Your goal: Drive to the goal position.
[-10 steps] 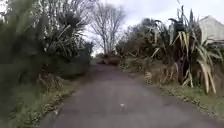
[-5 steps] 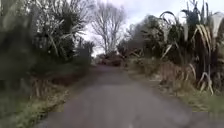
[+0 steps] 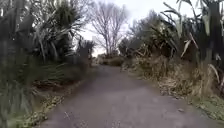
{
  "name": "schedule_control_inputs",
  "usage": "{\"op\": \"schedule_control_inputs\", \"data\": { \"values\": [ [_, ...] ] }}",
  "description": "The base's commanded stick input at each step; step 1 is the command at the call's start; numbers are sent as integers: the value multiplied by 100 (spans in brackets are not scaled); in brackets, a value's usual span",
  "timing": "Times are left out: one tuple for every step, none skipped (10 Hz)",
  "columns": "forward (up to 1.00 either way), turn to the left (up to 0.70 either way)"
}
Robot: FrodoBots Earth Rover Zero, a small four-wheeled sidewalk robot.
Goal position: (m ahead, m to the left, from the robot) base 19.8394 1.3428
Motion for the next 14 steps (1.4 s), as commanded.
{"op": "schedule_control_inputs", "data": {
  "values": [
    [100,0],
    [100,0],
    [100,0],
    [100,0],
    [100,0],
    [100,0],
    [100,0],
    [100,0],
    [100,0],
    [100,0],
    [100,0],
    [100,0],
    [100,0],
    [100,0]
  ]
}}
